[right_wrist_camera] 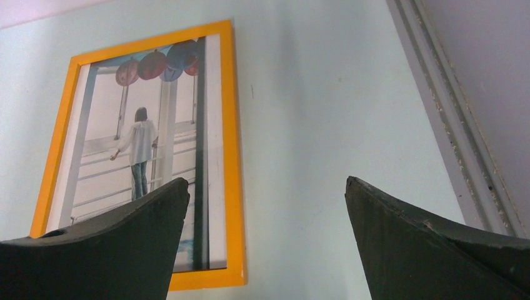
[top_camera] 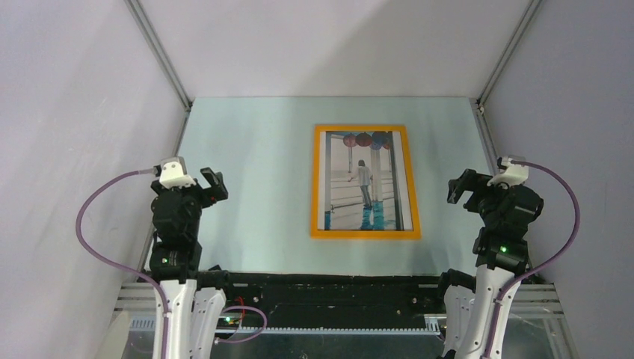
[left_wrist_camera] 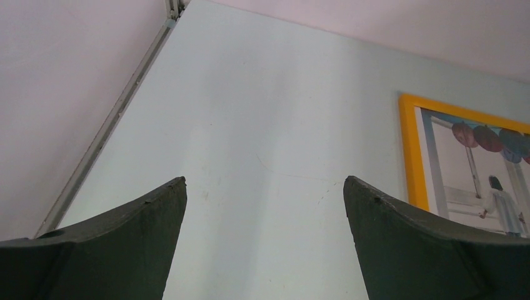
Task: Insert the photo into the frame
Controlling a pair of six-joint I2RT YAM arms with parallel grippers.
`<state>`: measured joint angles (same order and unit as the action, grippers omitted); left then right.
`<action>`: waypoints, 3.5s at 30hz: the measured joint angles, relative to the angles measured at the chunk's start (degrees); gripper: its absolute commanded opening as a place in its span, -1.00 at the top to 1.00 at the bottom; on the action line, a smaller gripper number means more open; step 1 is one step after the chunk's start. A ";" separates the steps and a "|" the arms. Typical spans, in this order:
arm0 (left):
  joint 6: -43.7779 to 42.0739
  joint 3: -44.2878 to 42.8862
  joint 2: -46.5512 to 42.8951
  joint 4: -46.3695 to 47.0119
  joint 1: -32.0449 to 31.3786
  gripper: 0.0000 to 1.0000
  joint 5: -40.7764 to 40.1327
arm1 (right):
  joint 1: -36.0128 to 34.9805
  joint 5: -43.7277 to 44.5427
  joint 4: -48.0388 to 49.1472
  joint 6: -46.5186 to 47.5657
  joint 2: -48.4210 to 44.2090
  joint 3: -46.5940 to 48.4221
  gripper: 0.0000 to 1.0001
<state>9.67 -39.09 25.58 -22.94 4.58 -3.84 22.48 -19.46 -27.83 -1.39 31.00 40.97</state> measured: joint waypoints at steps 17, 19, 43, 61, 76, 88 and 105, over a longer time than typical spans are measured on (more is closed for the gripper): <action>-0.09 8.55 4.02 9.07 0.00 -0.99 0.07 | 0.85 2.27 -1.73 1.90 -0.76 0.00 -0.99; -0.11 8.57 4.00 9.49 0.00 -0.99 0.15 | 0.90 2.29 -1.73 2.16 -0.76 0.00 -0.99; -1.36 8.57 2.21 11.30 0.00 -0.99 1.27 | 0.90 2.47 -1.92 6.56 0.04 0.00 -0.99; -1.75 8.57 2.29 11.30 0.00 -0.99 1.70 | 0.90 0.35 -3.30 8.68 -0.55 0.00 -0.99; -2.19 8.79 2.10 11.30 0.00 -0.99 2.60 | 0.90 -1.01 -3.67 9.20 -0.55 0.00 -0.99; -2.19 8.79 3.56 11.26 0.00 -0.99 2.71 | 0.83 -1.16 -3.65 9.64 -0.61 0.00 -0.99; -2.16 8.79 5.44 10.80 0.00 -0.99 5.38 | -3.30 1.66 -3.61 10.29 -0.85 0.00 -0.99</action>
<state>7.51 -30.30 31.03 -12.14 4.58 1.54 19.18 -17.80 -31.44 8.91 30.15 40.97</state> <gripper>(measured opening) 0.996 0.993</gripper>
